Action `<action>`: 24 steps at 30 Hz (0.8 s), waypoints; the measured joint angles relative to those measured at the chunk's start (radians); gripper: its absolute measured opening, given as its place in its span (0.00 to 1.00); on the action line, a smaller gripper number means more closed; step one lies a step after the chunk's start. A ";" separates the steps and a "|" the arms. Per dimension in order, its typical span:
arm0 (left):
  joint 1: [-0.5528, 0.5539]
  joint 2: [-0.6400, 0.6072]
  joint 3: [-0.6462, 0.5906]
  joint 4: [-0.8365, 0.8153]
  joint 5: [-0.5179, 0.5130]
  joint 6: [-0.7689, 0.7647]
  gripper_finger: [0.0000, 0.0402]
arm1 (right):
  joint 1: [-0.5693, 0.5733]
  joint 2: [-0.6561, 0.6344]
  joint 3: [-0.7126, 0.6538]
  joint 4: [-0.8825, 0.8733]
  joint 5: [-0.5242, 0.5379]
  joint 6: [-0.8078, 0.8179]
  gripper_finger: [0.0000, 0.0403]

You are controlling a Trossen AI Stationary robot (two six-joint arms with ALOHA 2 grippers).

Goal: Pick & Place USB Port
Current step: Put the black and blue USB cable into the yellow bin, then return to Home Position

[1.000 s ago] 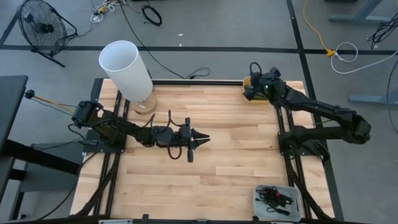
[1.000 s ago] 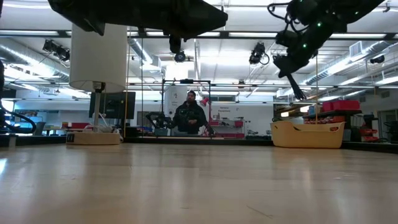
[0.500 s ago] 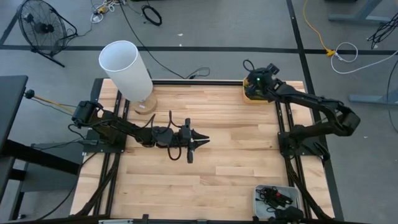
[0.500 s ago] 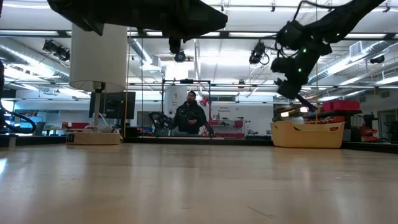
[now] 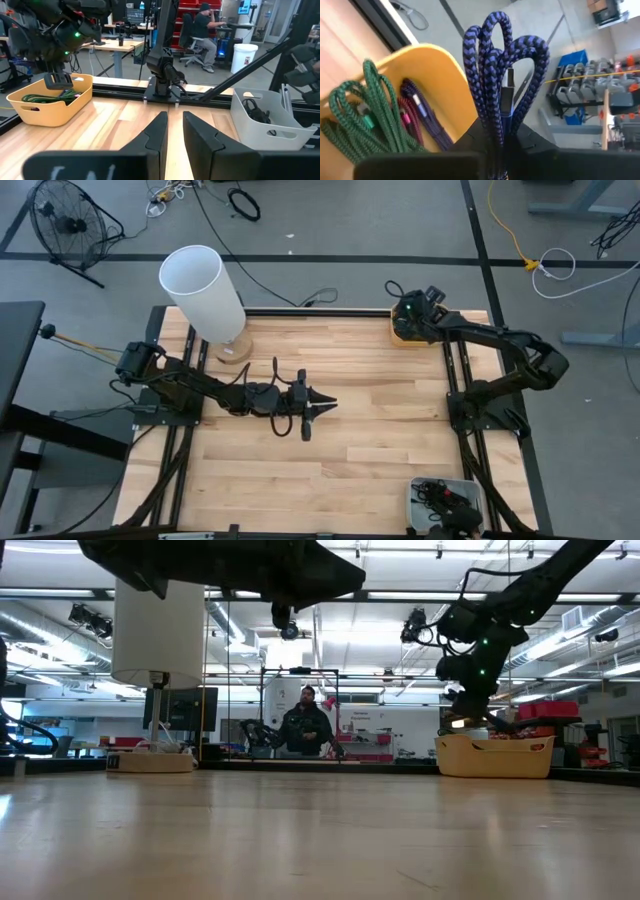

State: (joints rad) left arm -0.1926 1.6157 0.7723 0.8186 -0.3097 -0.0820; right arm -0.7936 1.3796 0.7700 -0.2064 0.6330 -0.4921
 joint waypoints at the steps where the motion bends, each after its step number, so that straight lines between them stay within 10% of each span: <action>1: 0.000 0.000 0.000 -0.001 0.000 0.000 0.15 | -0.005 0.000 0.000 -0.010 -0.007 0.006 0.07; 13: 0.007 0.000 0.000 -0.001 -0.003 -0.002 0.15 | -0.035 0.000 -0.001 -0.021 0.064 0.049 0.55; 24: 0.010 0.000 0.000 -0.001 -0.003 0.009 0.15 | -0.004 -0.031 -0.001 0.030 0.014 0.108 0.60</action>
State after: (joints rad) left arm -0.1825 1.6157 0.7723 0.8181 -0.3130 -0.0734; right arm -0.7980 1.3483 0.7692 -0.1768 0.6472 -0.3845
